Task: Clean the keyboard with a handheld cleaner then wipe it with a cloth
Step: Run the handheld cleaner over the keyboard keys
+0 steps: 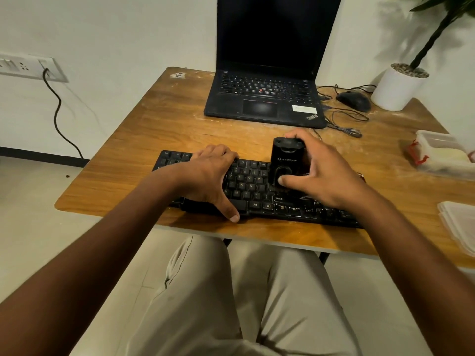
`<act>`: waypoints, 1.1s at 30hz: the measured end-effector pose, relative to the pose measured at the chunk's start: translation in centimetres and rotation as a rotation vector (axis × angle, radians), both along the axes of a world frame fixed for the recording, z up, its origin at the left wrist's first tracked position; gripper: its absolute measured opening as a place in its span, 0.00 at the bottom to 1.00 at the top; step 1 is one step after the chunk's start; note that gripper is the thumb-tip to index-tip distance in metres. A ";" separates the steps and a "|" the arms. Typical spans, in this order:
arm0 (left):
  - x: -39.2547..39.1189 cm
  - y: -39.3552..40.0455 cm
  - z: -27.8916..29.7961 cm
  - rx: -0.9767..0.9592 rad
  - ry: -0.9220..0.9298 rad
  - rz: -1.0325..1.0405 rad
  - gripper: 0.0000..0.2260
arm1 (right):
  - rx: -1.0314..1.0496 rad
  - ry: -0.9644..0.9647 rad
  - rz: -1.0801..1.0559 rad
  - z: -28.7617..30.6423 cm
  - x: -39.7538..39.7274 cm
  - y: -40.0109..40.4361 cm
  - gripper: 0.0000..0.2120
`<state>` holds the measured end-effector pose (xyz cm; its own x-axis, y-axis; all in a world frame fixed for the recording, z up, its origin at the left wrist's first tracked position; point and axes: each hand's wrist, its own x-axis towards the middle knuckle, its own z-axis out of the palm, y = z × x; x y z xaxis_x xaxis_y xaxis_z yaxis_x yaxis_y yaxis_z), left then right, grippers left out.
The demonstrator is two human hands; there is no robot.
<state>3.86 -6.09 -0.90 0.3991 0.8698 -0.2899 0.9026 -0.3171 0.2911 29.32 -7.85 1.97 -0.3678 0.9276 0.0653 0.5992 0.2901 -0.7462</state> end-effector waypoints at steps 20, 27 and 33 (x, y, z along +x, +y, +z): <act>-0.3 0.2 -0.4 0.008 -0.015 -0.006 0.59 | 0.103 -0.032 0.077 -0.9 -4.0 -1.4 0.28; -0.4 0.2 -0.5 0.017 -0.023 -0.010 0.60 | 0.055 -0.281 0.079 2.0 0.0 -1.5 0.29; -0.3 0.2 -0.4 0.018 -0.014 -0.015 0.59 | 0.075 0.002 0.077 -0.1 -4.2 -1.7 0.28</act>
